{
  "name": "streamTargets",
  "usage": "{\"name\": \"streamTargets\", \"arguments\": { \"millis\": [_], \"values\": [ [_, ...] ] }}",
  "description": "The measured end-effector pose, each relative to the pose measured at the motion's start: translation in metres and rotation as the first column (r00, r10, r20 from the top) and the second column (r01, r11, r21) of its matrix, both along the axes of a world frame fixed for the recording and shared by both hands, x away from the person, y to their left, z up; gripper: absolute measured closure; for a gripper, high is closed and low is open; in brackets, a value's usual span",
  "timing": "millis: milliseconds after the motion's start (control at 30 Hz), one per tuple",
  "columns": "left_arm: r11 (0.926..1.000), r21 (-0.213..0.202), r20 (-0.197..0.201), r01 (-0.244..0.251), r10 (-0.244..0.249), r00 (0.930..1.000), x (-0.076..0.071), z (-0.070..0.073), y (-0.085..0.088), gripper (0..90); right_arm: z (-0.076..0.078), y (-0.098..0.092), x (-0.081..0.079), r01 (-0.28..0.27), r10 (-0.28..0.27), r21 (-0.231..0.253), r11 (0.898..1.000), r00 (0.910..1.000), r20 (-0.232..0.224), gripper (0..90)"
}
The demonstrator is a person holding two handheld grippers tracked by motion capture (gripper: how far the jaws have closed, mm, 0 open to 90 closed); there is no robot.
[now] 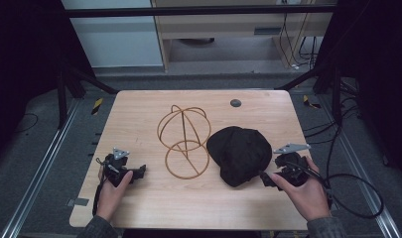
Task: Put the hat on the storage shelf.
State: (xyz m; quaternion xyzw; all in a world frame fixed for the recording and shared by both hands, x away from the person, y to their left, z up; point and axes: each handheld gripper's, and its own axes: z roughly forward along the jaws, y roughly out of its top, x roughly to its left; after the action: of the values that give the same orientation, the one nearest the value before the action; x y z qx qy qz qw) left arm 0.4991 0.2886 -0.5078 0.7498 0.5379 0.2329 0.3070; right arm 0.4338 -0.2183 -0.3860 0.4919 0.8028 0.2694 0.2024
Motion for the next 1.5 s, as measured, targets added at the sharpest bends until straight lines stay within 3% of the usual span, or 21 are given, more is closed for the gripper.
{"name": "streamTargets", "arguments": {
  "millis": [167,333,567,933,1333,1500],
  "values": [
    [1.0,0.0,0.0,-0.002,0.002,1.0,0.0,0.0,0.0,0.0,0.024,0.019,0.013,-0.05,0.051,-0.016,0.999,0.9984,0.025,6.6],
    [1.0,0.0,0.0,-0.005,0.005,1.0,-0.001,0.0,0.0,0.0,0.029,0.039,0.029,-0.091,0.092,-0.034,0.995,0.9956,0.021,6.7],
    [1.0,-0.001,0.0,-0.006,0.006,1.0,-0.001,0.0,-0.001,0.0,0.021,0.052,0.057,-0.076,0.076,-0.014,0.997,0.997,-0.008,7.1],
    [1.0,-0.001,0.001,-0.008,0.008,1.0,-0.001,0.0,-0.001,0.0,0.004,0.044,0.079,-0.026,0.024,-0.03,0.999,0.9979,-0.061,9.3],
    [1.0,0.001,0.001,-0.004,0.004,1.0,-0.002,0.0,-0.002,0.0,-0.003,0.042,0.088,-0.053,0.05,-0.025,0.998,0.9922,-0.114,29.0],
    [1.0,0.0,0.0,-0.002,0.002,1.0,-0.002,0.0,-0.003,0.0,-0.005,0.039,0.091,-0.071,0.071,0.005,0.997,0.9886,-0.133,43.2]
  ]
}}
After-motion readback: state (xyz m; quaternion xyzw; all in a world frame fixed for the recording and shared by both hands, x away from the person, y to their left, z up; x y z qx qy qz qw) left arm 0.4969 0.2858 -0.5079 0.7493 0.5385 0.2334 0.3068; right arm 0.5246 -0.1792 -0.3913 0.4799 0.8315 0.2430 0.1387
